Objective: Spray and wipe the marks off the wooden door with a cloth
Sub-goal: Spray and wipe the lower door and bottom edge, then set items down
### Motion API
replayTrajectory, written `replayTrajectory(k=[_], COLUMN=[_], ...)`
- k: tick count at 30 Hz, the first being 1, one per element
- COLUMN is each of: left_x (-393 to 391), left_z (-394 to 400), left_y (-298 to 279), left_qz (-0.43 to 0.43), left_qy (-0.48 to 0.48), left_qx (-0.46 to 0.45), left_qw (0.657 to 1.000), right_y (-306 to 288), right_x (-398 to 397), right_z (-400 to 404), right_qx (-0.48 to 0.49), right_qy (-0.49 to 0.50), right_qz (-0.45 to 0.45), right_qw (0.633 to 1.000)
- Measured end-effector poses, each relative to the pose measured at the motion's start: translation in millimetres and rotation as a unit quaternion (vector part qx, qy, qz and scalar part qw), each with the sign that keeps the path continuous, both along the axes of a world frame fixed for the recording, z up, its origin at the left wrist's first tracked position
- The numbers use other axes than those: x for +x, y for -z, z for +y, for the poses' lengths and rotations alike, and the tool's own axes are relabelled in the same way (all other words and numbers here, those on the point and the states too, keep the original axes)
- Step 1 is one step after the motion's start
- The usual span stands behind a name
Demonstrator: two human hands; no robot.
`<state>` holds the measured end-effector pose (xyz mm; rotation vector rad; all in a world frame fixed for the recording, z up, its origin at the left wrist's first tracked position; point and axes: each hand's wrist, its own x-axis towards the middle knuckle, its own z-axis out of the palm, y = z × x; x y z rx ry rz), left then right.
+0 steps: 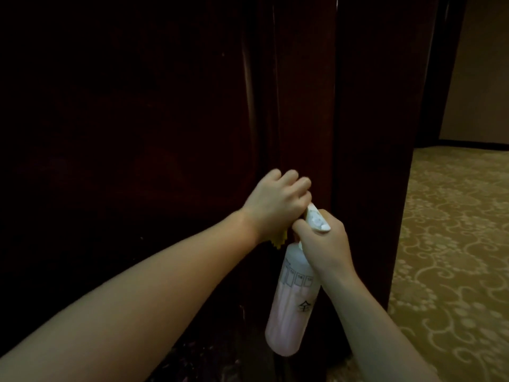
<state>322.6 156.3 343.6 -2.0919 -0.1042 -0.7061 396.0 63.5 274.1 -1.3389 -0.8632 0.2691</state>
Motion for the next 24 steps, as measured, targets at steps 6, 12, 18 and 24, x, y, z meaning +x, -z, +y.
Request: replayTrajectory(k=[6, 12, 18, 24], left_x=[-5.2, -24.0, -41.8, -66.3], left_z=[-10.7, -3.3, -10.8, -13.4], left_y=[4.9, -63.8, 11.9, 15.1], left_qz=[0.074, -0.116, 0.026, 0.009], left_qy=[-0.034, -0.018, -0.067, -0.065], left_qx=[0.013, -0.001, -0.006, -0.02], left_qw=[0.997, 0.993, 0.997, 0.998], right_y=[19.7, 11.4, 13.1, 23.5], right_x=[1.8, -8.2, -17.4, -26.9], right_z=[-6.1, -0.8, 4.6, -1.6], right_qx=[-0.052, -0.013, -0.025, -0.042], right_qy=[-0.039, -0.05, -0.061, -0.072], right_qz=[-0.018, -0.025, -0.02, -0.051], right_qw=[0.998, 0.998, 0.998, 0.995])
